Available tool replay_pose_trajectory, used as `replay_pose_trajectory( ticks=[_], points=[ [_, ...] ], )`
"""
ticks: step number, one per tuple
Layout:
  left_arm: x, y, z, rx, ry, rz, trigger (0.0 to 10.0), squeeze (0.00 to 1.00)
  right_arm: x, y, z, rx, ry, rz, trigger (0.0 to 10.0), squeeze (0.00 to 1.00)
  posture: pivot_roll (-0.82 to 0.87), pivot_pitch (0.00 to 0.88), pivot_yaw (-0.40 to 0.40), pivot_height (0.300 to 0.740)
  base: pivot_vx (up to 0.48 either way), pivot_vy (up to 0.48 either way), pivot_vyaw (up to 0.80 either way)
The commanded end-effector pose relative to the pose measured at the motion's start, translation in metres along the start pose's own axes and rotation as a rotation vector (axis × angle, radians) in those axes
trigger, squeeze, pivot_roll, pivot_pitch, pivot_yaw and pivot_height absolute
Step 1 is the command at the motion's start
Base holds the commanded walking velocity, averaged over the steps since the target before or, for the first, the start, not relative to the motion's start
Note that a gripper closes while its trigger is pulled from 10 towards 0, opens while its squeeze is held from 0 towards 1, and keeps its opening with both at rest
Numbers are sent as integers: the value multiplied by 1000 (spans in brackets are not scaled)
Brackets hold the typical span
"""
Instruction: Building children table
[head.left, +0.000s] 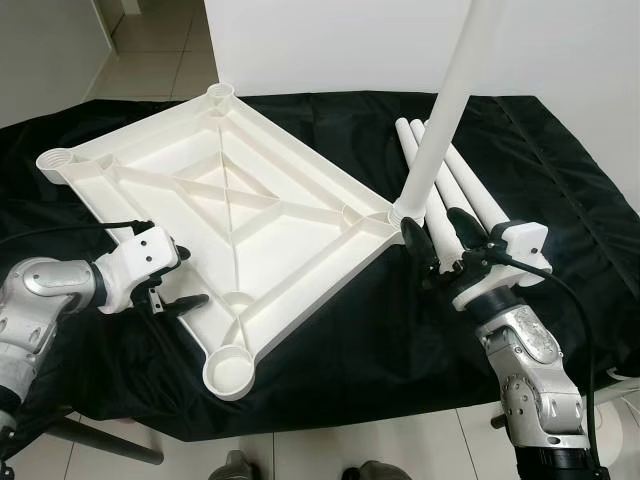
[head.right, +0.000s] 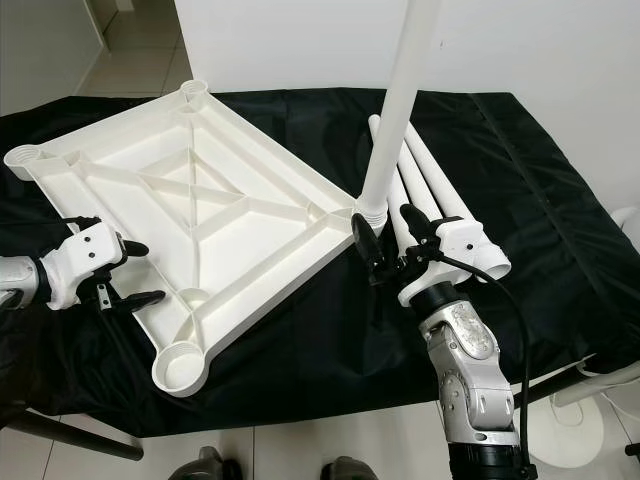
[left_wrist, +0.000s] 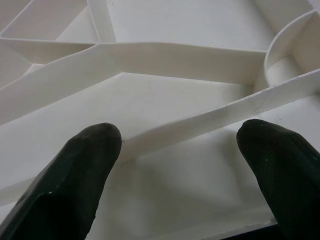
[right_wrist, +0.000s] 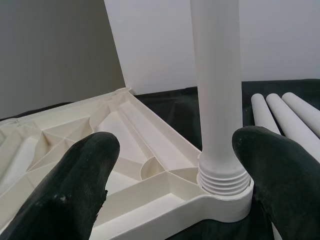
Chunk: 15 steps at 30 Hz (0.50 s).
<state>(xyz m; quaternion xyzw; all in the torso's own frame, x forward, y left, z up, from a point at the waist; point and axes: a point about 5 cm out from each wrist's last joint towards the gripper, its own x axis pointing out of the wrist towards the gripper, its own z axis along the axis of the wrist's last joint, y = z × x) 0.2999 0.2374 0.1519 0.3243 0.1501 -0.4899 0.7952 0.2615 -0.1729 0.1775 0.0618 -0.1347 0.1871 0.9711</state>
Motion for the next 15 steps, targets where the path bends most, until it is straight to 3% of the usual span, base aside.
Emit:
replay_pose_trajectory(
  ticks=[1, 15],
  points=[
    [-4, -17, -9, -19, 34, -274, 10000, 0, -2, 0, 0, -20, 4, 0, 10000, 0, -100, 48, 15, 740, 0, 0, 0],
    [13, -6, 6, 103, 5, -207, 10000, 0, -1, -3, 2, -25, 6, 3, 10000, 0, -105, 60, 16, 740, 0, 0, 0]
  ],
)
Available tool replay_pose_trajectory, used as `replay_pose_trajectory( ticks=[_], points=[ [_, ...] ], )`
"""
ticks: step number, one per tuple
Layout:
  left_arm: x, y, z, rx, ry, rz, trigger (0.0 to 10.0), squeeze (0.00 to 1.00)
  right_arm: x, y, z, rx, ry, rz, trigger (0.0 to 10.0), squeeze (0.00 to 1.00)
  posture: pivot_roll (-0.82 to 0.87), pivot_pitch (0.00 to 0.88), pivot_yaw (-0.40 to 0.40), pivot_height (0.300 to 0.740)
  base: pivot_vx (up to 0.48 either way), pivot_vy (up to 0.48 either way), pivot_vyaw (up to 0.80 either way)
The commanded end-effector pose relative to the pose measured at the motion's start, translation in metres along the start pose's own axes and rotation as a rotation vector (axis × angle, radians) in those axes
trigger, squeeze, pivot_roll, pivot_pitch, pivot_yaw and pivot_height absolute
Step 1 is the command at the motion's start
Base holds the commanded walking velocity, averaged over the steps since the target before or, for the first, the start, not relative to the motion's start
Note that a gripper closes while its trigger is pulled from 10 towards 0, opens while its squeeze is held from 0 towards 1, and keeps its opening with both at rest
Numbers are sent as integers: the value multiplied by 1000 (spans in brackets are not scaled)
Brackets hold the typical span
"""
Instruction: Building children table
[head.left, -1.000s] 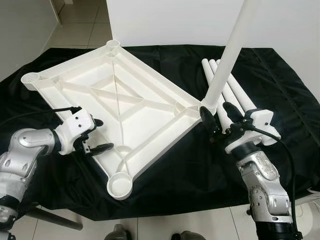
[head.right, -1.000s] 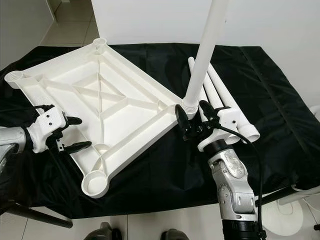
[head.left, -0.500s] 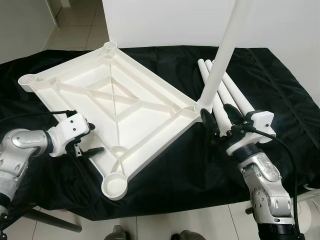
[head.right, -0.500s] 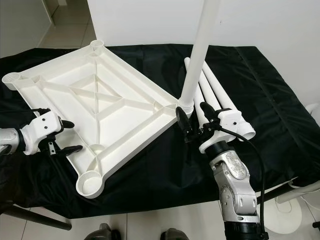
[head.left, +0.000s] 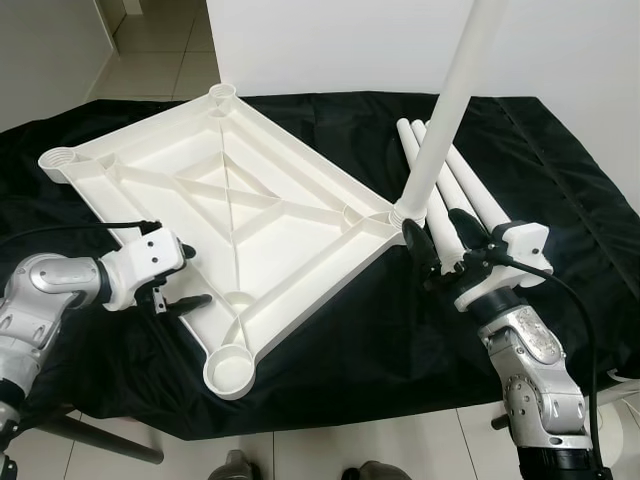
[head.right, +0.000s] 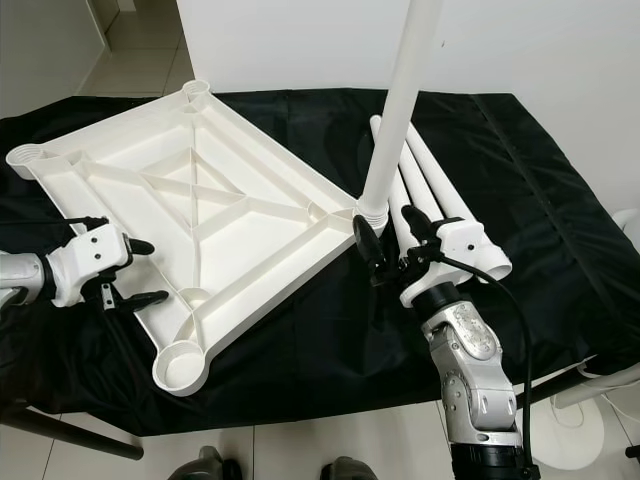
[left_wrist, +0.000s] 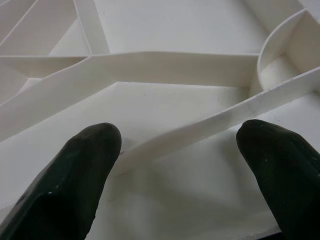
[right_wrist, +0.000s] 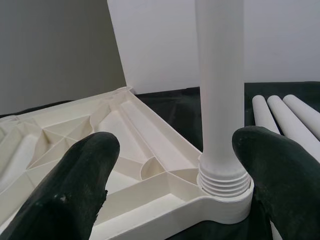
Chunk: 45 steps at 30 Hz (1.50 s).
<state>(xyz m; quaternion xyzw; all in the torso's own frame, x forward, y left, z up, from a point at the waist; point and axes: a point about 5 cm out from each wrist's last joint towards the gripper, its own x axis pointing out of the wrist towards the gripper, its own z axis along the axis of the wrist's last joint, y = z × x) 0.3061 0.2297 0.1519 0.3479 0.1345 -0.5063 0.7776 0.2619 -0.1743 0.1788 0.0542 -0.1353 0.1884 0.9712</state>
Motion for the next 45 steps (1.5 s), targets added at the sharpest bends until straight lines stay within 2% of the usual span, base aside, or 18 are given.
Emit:
replay_pose_trajectory(
  ticks=[1, 8, 16, 19, 20, 21, 22, 23, 26, 27, 28, 29, 32, 33, 45],
  points=[
    [5, -9, 2, 33, 6, -181, 10000, 0, -1, -1, 0, -10, 4, -2, 10000, 0, -105, 60, 16, 740, 0, 0, 0],
    [10, -8, 7, 76, -2, -201, 10000, 0, -2, -2, 1, -14, 3, -11, 10000, 0, -108, 67, 25, 740, 0, 0, 0],
    [15, -7, 8, 116, 42, -336, 10000, 0, -6, -3, 1, -19, 6, -27, 10000, 0, -116, 95, 53, 740, 0, 0, 0],
    [16, -7, 7, 121, 50, -352, 10000, 0, -6, -3, 1, -20, 6, -28, 10000, 0, -116, 97, 55, 740, 0, 0, 0],
    [16, -8, 7, 116, 54, -386, 9490, 0, -7, -2, 1, -20, 7, -30, 10000, 0, -116, 106, 64, 740, 0, 0, 0],
    [16, -8, 7, 116, 54, -386, 9490, 0, -7, -2, 1, -20, 7, -30, 10000, 0, -116, 106, 64, 740, 0, 0, 0],
    [16, -9, 7, 115, 60, -417, 6549, 0, -8, -2, 1, -20, 9, -34, 10000, 0, -119, 111, 70, 740, 0, 0, 0],
    [16, -9, 7, 113, 64, -437, 4980, 0, -8, -2, 1, -20, 9, -37, 10000, 0, -119, 114, 72, 740, 0, 0, 0],
    [17, -8, 6, 113, 68, -451, 4980, 0, -9, -2, 0, -19, 10, -40, 10000, 0, -119, 114, 72, 740, 0, 0, 0],
    [18, -8, 6, 108, 71, -460, 3294, 0, -10, -1, 0, -18, 11, -44, 10000, 0, -121, 120, 77, 740, 0, 0, 0],
    [18, -8, 6, 108, 71, -460, 3294, 0, -10, -1, 0, -18, 11, -44, 10000, 0, -121, 120, 77, 740, 0, 0, 0],
    [19, -8, 6, 105, 70, -469, 980, 0, -11, -1, 0, -18, 13, -49, 10000, 0, -123, 124, 81, 740, 0, 0, 0],
    [19, -8, 6, 102, 68, -483, 510, 0, -12, -1, -1, -17, 14, -52, 10000, 0, -125, 125, 83, 740, 0, 0, 0],
    [19, -9, 6, 97, 65, -497, 0, 0, -13, 0, -1, -15, 15, -57, 10000, 0, -126, 129, 85, 740, 0, 0, 0],
    [23, -14, 4, 79, 43, -514, 0, 0, -15, -1, 0, -16, 14, -70, 10000, 0, -127, 130, 85, 740, 0, 0, 0]
  ],
)
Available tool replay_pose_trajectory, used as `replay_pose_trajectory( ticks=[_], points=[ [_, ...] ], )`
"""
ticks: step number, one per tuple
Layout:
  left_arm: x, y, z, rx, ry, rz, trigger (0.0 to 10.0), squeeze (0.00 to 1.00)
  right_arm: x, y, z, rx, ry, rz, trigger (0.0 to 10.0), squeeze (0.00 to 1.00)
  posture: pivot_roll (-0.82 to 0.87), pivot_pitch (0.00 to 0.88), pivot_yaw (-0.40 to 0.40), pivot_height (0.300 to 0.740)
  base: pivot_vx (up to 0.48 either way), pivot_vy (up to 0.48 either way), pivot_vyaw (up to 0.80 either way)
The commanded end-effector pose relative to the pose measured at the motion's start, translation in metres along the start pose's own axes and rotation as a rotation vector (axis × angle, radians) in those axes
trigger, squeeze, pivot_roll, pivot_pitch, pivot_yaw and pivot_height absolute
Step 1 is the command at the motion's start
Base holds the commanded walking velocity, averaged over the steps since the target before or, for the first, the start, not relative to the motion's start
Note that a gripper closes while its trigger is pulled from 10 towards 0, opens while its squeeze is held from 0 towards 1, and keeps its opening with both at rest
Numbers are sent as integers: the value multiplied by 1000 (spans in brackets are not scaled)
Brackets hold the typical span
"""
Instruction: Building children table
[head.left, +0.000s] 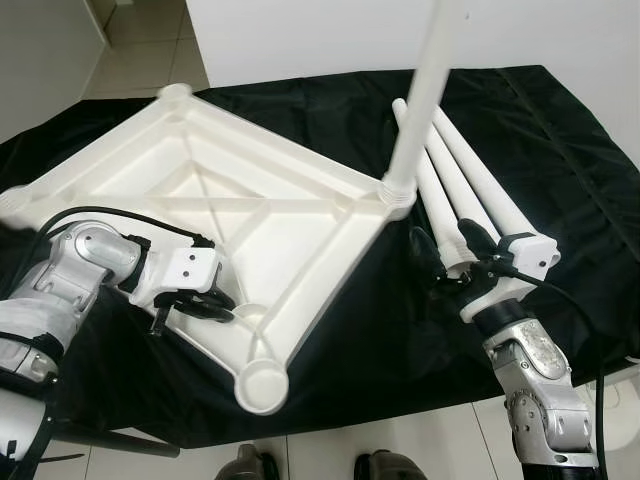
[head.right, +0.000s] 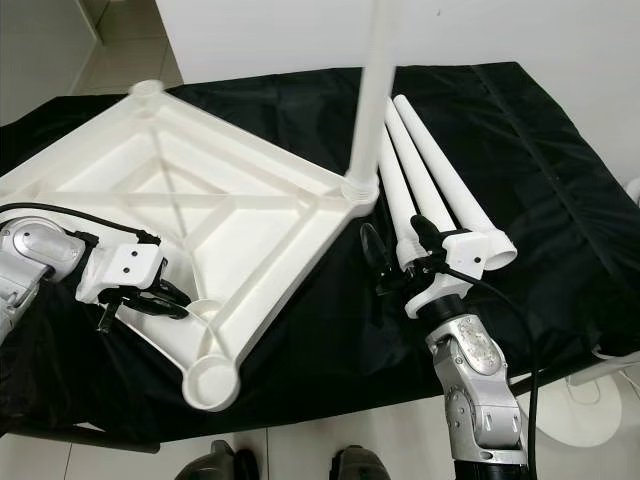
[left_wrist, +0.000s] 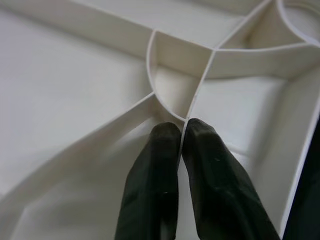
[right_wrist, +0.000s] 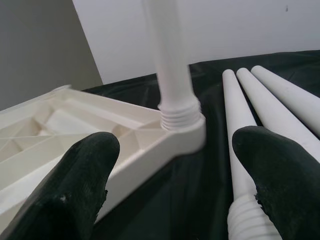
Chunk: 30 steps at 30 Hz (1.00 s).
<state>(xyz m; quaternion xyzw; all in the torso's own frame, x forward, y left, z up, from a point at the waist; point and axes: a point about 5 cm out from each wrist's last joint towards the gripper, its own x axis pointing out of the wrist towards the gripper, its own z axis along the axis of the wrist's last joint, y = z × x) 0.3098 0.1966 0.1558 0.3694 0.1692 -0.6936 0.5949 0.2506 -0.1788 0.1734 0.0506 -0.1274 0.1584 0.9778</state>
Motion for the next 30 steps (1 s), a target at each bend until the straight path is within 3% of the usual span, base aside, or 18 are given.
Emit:
replay_pose_trajectory(
  ticks=[1, 10, 11, 14, 15, 16, 21, 22, 29, 30],
  points=[
    [7, -13, -19, -107, 21, -17, 0, 0, -2, -1, 2, -4, -1, -9, 10000, 0, -127, 130, 85, 740, 0, 0, 0],
    [10, -13, -20, -141, -34, 60, 0, 0, -2, -1, 1, -5, -2, -14, 10000, 0, -125, 131, 83, 740, 0, 0, 0],
    [11, -9, -18, -165, -87, 171, 0, 0, -2, 0, 1, -4, -3, -17, 10000, 0, -127, 131, 85, 740, 0, 0, 0],
    [11, -9, -18, -165, -87, 171, 0, 0, -2, 0, 1, -4, -3, -17, 10000, 0, -127, 131, 85, 740, 0, 0, 0],
    [13, -8, -15, -173, -115, 214, 2588, 0, -1, 0, 1, -2, -3, -19, 10000, 0, -120, 131, 79, 740, 0, 0, 0],
    [18, -9, -10, -175, -155, 246, 10000, 0, 0, 1, 0, 1, -2, -14, 10000, 0, -120, 131, 79, 740, 0, 0, 0],
    [22, -10, -6, -176, -183, 260, 10000, 0, 1, 2, -1, 3, -1, -11, 10000, 0, -120, 131, 79, 740, 0, 0, 0],
    [24, -12, -3, -194, -213, 266, 10000, 1000, 3, 3, -2, 6, -1, -6, 10000, 0, -105, 122, 69, 740, 0, 0, 0],
    [10, -14, 1, -223, -250, 348, 10000, 1000, 6, 4, -3, 11, -7, -1, 10000, 0, -100, 119, 68, 740, 0, 0, 0],
    [3, -13, 3, -223, -262, 376, 10000, 0, 7, 4, -3, 12, -8, -1, 10000, 0, -91, 111, 66, 740, 0, 0, 0]
  ],
)
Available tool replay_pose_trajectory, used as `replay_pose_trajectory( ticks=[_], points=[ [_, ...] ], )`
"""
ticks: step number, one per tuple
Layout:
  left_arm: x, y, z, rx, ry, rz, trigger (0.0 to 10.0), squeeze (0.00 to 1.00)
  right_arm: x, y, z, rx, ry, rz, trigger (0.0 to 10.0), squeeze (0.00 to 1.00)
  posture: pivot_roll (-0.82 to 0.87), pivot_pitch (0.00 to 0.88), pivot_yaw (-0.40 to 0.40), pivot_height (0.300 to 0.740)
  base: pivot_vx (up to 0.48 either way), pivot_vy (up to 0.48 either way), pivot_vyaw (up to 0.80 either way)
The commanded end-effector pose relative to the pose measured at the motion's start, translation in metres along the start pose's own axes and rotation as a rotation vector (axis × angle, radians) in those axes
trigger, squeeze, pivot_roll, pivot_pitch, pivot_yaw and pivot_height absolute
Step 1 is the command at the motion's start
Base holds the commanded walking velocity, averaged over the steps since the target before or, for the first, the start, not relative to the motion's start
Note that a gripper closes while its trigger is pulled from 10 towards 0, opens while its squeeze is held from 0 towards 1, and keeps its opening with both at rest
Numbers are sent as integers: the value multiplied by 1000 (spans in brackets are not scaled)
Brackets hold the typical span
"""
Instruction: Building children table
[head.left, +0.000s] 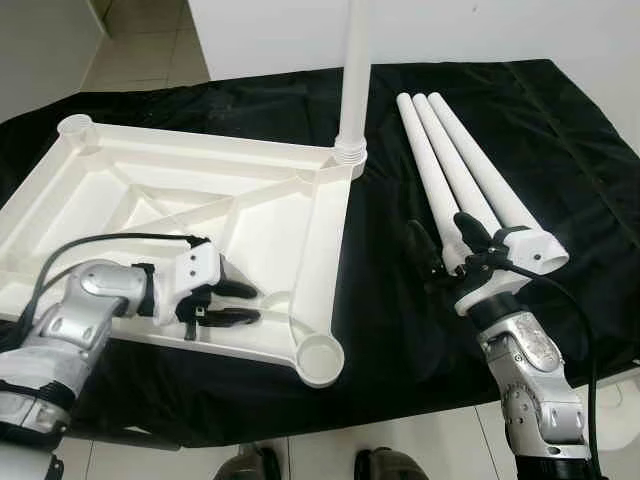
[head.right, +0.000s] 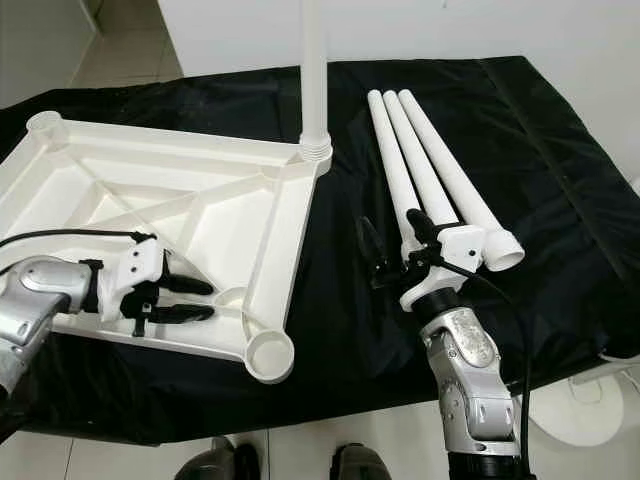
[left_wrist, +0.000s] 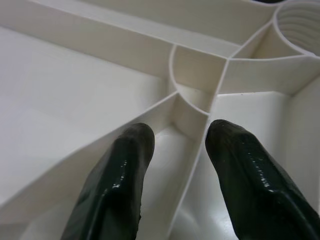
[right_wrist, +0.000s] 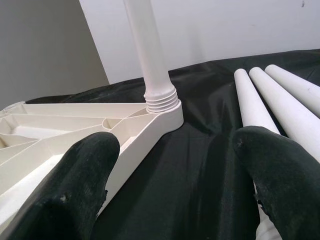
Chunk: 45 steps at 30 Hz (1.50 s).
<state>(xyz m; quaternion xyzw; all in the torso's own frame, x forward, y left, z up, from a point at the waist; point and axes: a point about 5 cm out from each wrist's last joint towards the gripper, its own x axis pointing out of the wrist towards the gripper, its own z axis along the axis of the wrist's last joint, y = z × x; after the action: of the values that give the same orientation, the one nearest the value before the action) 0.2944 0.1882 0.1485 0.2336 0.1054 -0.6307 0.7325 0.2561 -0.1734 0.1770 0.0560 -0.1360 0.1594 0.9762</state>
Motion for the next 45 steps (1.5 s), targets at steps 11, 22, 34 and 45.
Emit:
replay_pose_trajectory(
  ticks=[11, 22, 34, 45],
  points=[
    [-39, 15, 30, -33, -137, 236, 10000, 0, 8, 3, -7, 11, 5, 22, 10000, 0, -69, 84, 54, 740, 0, 0, 0],
    [-32, 10, 42, -127, -305, 550, 10000, 0, 10, 4, -10, 23, -14, -29, 10000, 0, -71, 52, 55, 740, 0, 0, 0],
    [2, -26, 62, -274, -463, 467, 10000, 0, 19, 4, -13, 44, -42, -96, 10000, 0, -60, 20, 32, 740, 0, 0, 0],
    [59, -26, 108, -463, -630, 521, 10000, 0, 34, -11, -14, -110, -4, -284, 10000, 0, -79, 22, 16, 740, 0, 0, 0]
  ],
)
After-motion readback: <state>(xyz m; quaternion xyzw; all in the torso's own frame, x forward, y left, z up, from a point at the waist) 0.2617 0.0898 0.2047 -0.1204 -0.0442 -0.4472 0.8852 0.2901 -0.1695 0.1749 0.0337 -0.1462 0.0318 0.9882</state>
